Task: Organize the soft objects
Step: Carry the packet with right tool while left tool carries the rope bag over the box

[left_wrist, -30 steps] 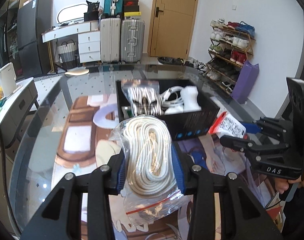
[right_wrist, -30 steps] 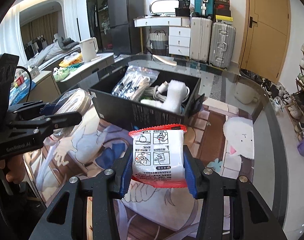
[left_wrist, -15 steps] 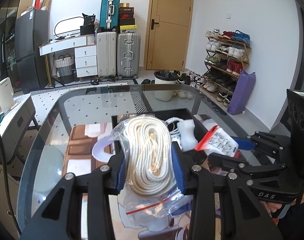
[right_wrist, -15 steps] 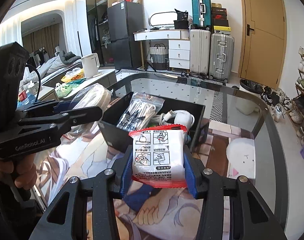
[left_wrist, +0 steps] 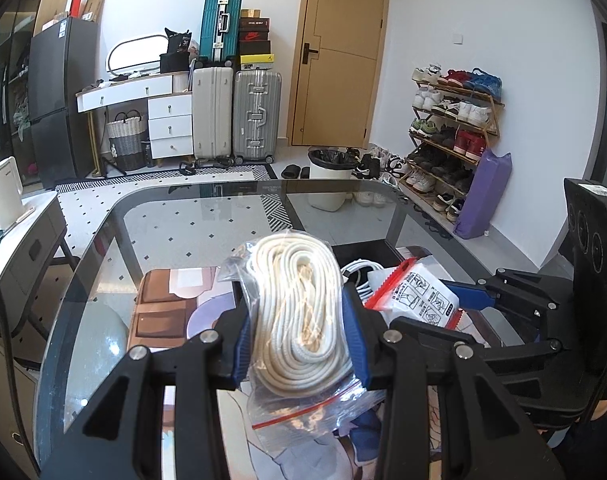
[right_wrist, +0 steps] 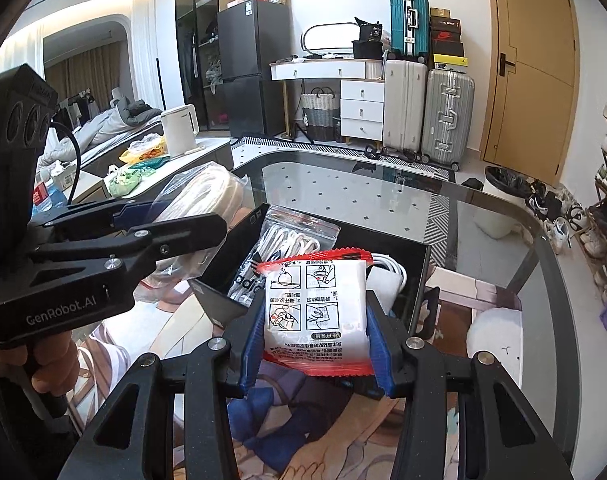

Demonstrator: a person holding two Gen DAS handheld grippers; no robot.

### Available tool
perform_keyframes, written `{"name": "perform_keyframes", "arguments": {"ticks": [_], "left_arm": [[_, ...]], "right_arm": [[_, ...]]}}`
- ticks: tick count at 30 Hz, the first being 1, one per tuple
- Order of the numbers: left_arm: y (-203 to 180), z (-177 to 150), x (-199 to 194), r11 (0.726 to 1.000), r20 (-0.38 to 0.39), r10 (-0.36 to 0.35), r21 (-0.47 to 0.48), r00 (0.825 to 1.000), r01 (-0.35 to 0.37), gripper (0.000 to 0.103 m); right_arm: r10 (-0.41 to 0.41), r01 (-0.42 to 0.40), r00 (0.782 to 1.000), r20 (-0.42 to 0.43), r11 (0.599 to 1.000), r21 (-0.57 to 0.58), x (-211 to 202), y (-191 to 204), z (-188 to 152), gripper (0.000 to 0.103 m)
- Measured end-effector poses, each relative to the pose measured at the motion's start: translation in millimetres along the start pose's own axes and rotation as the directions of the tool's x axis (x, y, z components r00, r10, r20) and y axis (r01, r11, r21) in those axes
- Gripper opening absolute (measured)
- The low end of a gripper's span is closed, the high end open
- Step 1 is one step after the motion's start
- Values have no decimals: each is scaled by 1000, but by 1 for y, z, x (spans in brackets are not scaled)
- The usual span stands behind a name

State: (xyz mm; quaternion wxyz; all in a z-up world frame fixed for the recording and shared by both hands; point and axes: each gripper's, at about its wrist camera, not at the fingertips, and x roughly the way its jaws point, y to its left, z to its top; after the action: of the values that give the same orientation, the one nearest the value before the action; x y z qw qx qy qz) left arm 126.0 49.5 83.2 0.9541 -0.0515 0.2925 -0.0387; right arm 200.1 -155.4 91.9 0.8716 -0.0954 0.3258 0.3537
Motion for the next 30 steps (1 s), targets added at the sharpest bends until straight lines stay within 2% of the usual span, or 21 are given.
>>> {"name": "perform_keyframes", "arguments": {"ticks": [25, 30], "left_arm": [[14, 1, 37, 1000, -34, -16, -26, 999, 15, 38], [10, 1, 45, 999, -50, -28, -19, 998, 28, 38]], "right_arm": [[24, -24, 997, -75, 1000, -2, 49, -15, 13, 46], [-21, 19, 995, -97, 1000, -21, 54, -17, 15, 46]]}}
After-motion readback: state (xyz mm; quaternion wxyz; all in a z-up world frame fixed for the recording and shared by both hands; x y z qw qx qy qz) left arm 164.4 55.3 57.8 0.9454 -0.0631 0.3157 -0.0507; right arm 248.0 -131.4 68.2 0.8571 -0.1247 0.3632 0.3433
